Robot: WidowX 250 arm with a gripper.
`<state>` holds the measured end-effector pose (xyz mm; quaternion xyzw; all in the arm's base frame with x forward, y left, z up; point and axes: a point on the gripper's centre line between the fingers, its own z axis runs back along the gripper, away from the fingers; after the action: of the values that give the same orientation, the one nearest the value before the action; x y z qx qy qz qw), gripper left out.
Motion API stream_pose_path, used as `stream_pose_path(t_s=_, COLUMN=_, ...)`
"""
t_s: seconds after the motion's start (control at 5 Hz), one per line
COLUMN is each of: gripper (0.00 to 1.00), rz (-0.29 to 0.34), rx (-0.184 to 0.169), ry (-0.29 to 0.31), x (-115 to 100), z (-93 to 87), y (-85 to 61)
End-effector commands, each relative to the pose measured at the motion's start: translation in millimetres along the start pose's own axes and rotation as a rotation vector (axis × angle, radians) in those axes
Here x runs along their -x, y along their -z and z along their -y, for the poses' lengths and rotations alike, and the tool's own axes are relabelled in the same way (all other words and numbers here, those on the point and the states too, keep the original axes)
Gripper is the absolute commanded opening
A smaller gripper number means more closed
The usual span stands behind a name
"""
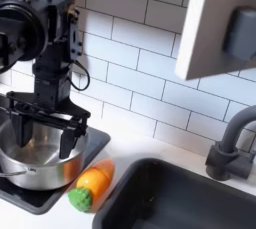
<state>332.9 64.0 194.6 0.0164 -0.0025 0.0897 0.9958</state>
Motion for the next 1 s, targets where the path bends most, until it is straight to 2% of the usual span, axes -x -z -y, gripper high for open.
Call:
stream_pose_path(t_s=0.0, gripper=1.0, rz=0.006, rx=0.018, ry=0.004, x=6, z=0.1, y=-19.1)
stream_pose_path(t_s=0.2, gripper=1.0, rz=-0.008, rx=0.035, ry=0.038, x=19, z=7.3, y=-25.1)
stream_pose_path(t_s=0.4, gripper=1.0, rz=-0.006, rx=0.031, ry=0.087, x=43, z=9.8, y=-35.2)
stream_pose_path(t_s=0.6, gripper=1.0, rz=-0.028, rx=0.021, ry=0.144, x=67, z=6.4, y=-30.0)
stream_pose_path(t_s=0.8, gripper=1.0, rz=-0.035, rx=0.023, ry=0.227, x=89, z=3.9, y=-24.7)
